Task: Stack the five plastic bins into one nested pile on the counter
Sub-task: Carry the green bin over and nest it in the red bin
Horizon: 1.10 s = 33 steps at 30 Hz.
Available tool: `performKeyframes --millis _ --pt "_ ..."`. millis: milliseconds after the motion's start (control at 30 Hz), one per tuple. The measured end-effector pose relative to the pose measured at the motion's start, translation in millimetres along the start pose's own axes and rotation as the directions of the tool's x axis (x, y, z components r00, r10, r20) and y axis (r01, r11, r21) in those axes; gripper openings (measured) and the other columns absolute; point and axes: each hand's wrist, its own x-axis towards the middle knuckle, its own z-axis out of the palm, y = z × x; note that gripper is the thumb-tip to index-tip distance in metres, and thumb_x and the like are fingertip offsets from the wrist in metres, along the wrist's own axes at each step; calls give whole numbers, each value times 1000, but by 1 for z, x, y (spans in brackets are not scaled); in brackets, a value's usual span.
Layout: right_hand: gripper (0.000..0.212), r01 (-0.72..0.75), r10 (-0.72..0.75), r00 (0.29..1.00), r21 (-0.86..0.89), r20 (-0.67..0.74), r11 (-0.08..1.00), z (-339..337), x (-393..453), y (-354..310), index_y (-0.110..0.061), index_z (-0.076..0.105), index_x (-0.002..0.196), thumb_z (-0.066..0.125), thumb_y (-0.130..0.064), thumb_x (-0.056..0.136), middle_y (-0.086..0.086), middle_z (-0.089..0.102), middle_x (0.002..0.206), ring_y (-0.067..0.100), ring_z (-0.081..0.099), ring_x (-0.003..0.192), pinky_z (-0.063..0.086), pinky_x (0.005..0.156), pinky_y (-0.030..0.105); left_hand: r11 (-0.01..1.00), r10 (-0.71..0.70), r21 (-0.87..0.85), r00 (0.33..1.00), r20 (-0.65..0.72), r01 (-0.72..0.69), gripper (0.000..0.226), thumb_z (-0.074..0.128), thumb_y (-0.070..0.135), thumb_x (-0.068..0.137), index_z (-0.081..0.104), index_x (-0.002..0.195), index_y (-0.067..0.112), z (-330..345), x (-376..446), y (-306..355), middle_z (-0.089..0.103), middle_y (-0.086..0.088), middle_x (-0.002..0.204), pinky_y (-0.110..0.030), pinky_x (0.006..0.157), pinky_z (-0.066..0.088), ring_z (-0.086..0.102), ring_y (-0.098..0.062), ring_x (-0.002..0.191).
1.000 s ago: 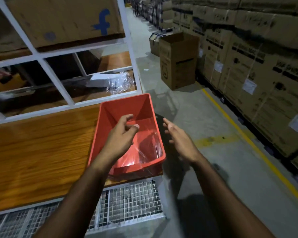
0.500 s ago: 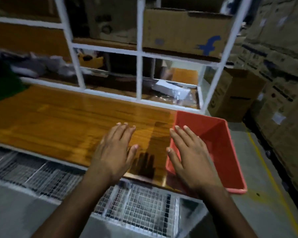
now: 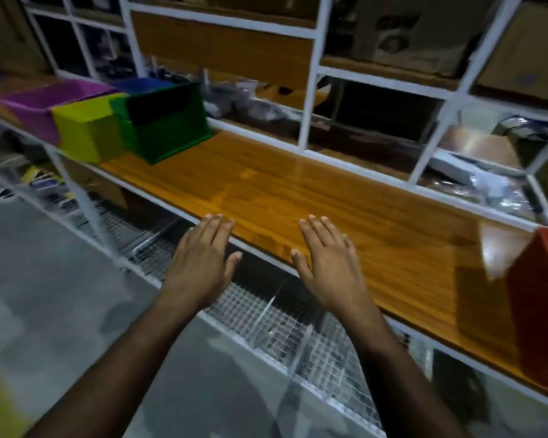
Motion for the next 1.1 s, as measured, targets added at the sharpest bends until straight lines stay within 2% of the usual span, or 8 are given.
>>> performKeyframes --millis 233,367,567,667,767,900,1000,1100 --pt "63 102 -103 993 19 58 995 71 99 -101 -32 13 157 22 -58 100 -5 12 166 15 5 153 6 121 44 989 -147 13 989 5 147 68 38 50 96 18 153 22 -11 24 -137 20 -3 161 -45 119 18 9 -21 150" --pt "63 124 -128 988 55 81 991 117 173 -149 -34 12 157 24 -58 100 -6 10 166 16 7 152 9 119 43 987 -144 72 989 -27 145 67 36 52 95 19 153 22 -10 65 -215 23 -3 160 -42 120 16 10 -21 150" --pt "62 102 -110 991 104 82 989 162 301 -211 -38 14 155 25 -60 99 -7 14 165 16 18 150 14 118 63 976 -123 174 991 -50 130 68 40 52 94 21 152 21 -29 158 -326 25 -5 159 -42 119 21 16 -24 148" --pt "61 106 -117 992 201 44 974 168 363 -240 -33 19 156 31 -54 100 -4 20 164 18 21 148 27 114 49 970 -110 212 992 -56 119 73 38 51 88 22 152 20 -45 213 -372 27 -6 159 -42 117 24 20 -25 147" --pt "61 136 -137 991 186 -5 973 173 415 -257 -29 25 154 32 -54 99 0 31 160 20 28 143 38 111 42 973 -81 211 994 -77 96 73 45 50 88 23 151 21 -59 267 -401 30 -5 157 -45 113 31 25 -25 144" --pt "60 104 -101 995 177 -25 979 177 468 -271 -29 26 154 34 -52 99 -3 33 159 18 31 142 39 110 39 978 -2 209 994 -113 26 73 50 49 87 23 150 23 -67 345 -421 43 -1 147 -43 101 41 40 -24 132" --pt "59 69 -56 996 187 -70 980 181 503 -285 -26 31 153 38 -48 99 -5 40 155 17 36 138 40 108 34 962 81 269 988 -132 -43 69 47 49 87 29 147 21 -66 411 -436 60 -2 129 -40 88 44 52 -26 117" --pt "59 14 5 993 166 -118 986 187 534 -301 -24 33 152 39 -47 99 -4 47 148 16 40 133 41 105 33 953 141 283 986 -92 -110 52 51 44 86 43 131 20 -65 474 -443 66 -5 114 -39 79 49 59 -28 108"
